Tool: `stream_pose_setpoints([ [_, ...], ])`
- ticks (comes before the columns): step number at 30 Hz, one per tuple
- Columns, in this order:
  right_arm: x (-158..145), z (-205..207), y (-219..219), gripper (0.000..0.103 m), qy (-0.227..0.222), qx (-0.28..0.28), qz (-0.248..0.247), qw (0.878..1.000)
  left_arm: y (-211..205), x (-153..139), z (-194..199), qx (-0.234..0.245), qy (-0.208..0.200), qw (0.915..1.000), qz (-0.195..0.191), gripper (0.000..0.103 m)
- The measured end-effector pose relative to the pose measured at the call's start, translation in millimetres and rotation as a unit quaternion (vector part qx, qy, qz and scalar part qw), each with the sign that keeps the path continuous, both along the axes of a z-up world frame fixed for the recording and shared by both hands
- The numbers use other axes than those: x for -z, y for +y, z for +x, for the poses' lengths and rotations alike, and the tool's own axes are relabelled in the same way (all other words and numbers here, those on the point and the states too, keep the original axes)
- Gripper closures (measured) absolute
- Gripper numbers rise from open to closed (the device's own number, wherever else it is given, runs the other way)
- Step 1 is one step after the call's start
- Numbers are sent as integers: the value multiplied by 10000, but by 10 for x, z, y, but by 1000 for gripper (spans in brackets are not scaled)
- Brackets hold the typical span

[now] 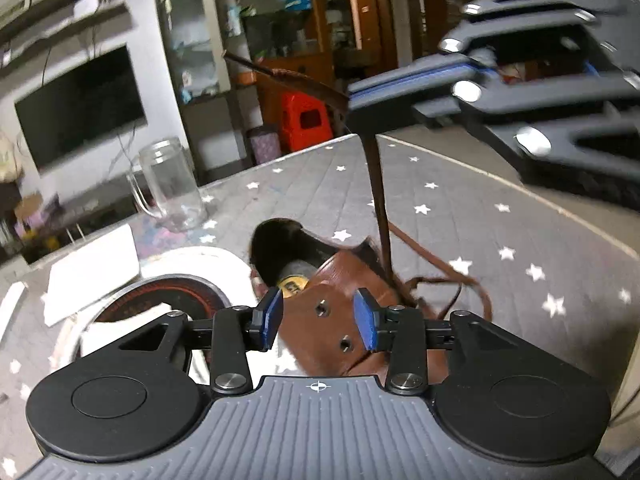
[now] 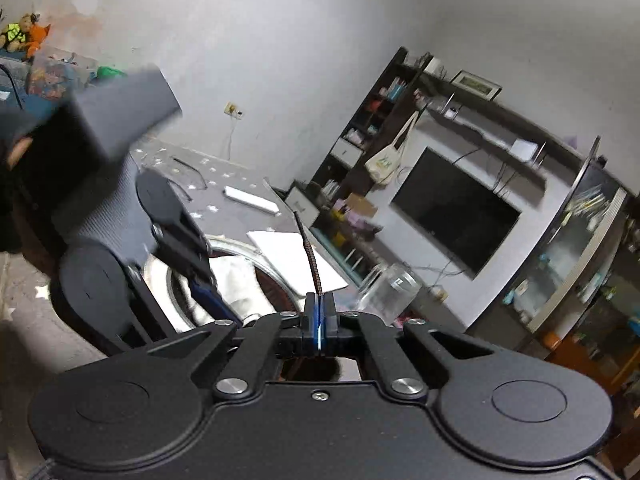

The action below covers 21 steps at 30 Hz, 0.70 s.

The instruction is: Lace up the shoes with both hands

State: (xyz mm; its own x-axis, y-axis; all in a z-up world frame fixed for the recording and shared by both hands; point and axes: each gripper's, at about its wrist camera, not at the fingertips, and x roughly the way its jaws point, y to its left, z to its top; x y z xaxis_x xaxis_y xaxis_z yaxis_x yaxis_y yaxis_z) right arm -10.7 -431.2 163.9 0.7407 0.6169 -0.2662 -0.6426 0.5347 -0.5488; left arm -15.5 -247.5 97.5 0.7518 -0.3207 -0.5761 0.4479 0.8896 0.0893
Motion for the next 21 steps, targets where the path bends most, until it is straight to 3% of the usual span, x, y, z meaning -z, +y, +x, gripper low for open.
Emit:
stream_pose_setpoints([
  [13,76,68,-74,102,-43,78,-154,9998,36,40,154,-235,153,9996,4,62],
  [21,280,49,-13,102,-18,34,-752,9972,351,53,-34,-221,-44,9997,87,66],
])
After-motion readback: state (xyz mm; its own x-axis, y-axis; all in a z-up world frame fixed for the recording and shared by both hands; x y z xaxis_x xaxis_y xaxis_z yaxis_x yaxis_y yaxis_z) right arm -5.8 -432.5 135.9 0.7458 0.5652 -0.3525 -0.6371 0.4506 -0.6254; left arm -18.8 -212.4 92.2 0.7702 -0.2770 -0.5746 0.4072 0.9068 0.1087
